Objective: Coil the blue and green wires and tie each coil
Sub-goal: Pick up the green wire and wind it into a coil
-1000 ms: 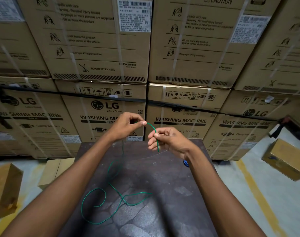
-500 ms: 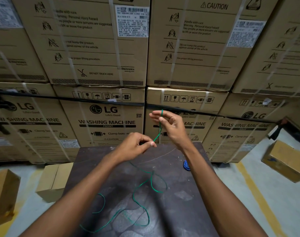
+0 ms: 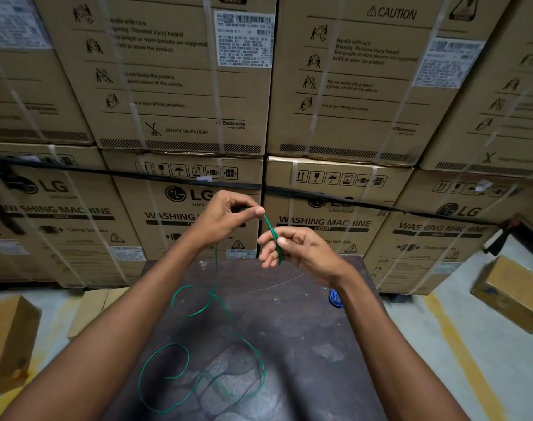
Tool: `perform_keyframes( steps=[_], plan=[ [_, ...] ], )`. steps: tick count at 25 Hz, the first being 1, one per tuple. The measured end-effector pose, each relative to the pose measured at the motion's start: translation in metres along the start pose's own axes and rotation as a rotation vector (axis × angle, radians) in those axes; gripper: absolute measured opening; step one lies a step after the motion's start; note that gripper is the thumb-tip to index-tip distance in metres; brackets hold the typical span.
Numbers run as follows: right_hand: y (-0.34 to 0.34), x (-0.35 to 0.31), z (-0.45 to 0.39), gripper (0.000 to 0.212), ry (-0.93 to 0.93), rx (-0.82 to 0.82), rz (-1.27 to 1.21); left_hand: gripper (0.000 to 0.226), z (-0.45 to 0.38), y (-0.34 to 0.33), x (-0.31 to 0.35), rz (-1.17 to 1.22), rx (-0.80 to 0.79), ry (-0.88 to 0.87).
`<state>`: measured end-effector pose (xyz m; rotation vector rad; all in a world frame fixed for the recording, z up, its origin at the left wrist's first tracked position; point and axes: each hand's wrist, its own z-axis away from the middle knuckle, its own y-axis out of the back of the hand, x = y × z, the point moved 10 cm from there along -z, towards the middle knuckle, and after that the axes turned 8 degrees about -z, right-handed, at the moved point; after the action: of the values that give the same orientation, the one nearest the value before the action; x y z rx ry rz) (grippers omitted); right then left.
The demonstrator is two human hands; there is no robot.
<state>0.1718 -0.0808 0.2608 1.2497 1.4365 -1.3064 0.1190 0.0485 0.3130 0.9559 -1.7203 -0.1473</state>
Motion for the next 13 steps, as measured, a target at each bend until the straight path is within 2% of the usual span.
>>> perform_keyframes(
  steps=[5, 8, 10, 13],
  plan=[
    [0.0, -0.037, -0.004, 0.02, 0.181, 0.136, -0.228, 0.017, 0.009, -0.029, -0.026, 0.232, -0.025, 0.085],
    [0.021, -0.055, -0.013, 0.019, 0.312, 0.3, -0.28, 0.023, 0.024, -0.058, -0.025, 0.181, -0.098, 0.109],
    [0.037, -0.062, -0.019, 0.019, 0.388, 0.393, -0.158, 0.023, 0.031, -0.069, -0.018, 0.104, -0.144, 0.089],
    [0.05, -0.063, -0.02, 0.02, 0.411, 0.492, 0.202, 0.02, 0.037, -0.062, -0.009, -0.047, -0.169, 0.033]
  ],
)
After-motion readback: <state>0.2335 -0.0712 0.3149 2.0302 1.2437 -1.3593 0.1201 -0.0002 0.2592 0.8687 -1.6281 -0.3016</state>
